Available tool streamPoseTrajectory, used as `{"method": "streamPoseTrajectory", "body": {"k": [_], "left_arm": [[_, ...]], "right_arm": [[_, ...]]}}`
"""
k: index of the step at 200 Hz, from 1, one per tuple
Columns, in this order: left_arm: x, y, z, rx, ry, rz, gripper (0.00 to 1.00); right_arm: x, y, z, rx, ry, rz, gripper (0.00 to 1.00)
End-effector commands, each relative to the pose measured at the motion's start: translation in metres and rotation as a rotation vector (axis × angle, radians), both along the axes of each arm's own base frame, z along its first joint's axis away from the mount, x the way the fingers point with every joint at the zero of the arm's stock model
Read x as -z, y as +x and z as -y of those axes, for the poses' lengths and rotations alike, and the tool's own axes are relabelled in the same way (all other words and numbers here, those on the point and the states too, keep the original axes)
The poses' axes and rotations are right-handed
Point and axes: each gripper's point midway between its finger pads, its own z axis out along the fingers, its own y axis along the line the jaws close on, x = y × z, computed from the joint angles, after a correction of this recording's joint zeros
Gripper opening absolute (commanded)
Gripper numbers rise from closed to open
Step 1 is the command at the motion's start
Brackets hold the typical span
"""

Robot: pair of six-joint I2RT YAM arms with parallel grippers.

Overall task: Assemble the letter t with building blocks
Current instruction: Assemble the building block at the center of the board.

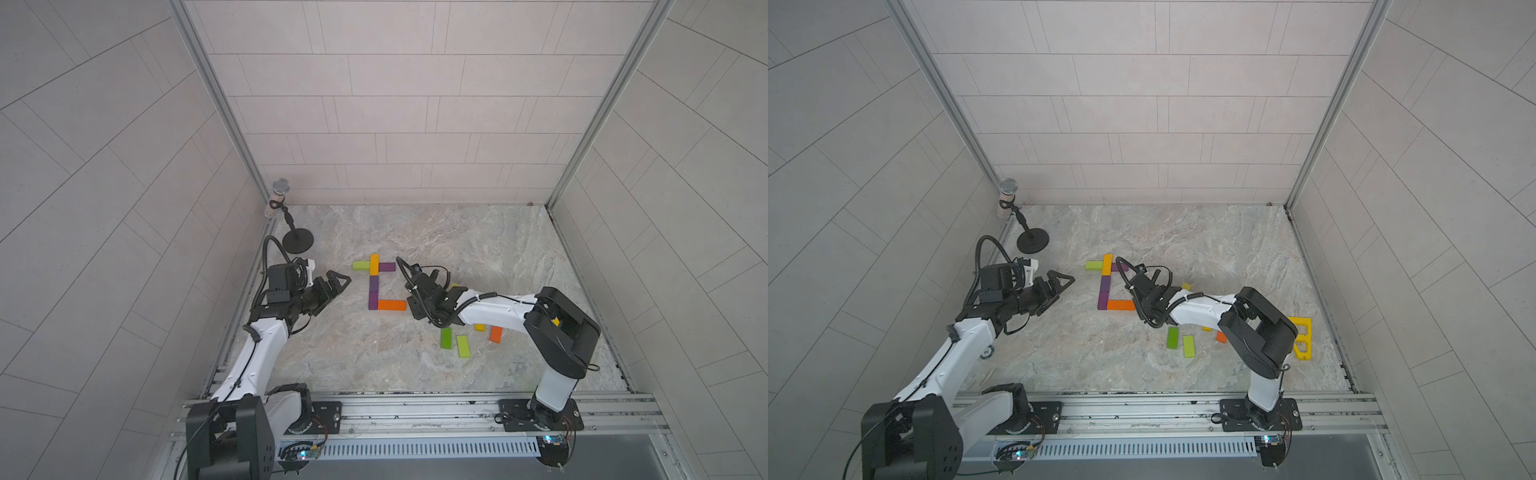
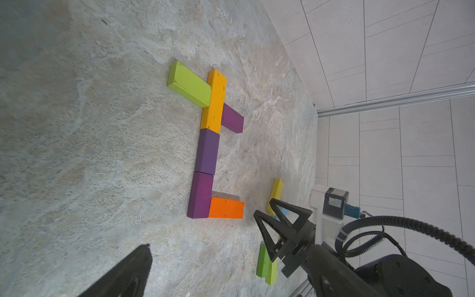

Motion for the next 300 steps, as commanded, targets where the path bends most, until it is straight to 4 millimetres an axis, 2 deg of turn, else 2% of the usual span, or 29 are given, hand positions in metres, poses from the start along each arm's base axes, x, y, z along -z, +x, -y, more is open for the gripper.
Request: {"method": "streamPoseTrajectory", "body": {"k": [1,128,229,246,269,285,300], "left_arm": [[0.002,-0.001,-0.002,-0.006,0.006,0.006,1.00],[0.001,-0.001,-0.002,-0.004,0.003,0.007,1.00],[0.002,-0.001,-0.002,-0.004,0.004,0.004,1.00],[0.003,-0.001,-0.002,-0.006,0.008,0.001,1.00],[0.006,-0.001,-0.005,-0.011,0.024,-0.009,1.00],[0.007,-0.001,-0.007,-0.015,0.048,-0.011,1.00],[0.006,0.000,-0.013,-0.027,0.099,-0.004,1.00]], "right_arm": [[0.012,-0.004,-0.002,0.004,0.003,-0.028,0.61],[0.028,-0.002,-0.014,-0.004,-0.007,-0.050,0.62],[0.025,0.002,-0.005,0.020,-0.049,-0.020,0.64],[0.016,0.003,0.001,0.032,-0.046,0.010,0.64],[-0.010,0.002,0.006,0.020,-0.030,0.063,0.65],[-0.038,0.000,0.011,0.016,-0.004,0.115,0.67],[-0.065,-0.003,0.024,0.017,0.009,0.160,0.74]]}}
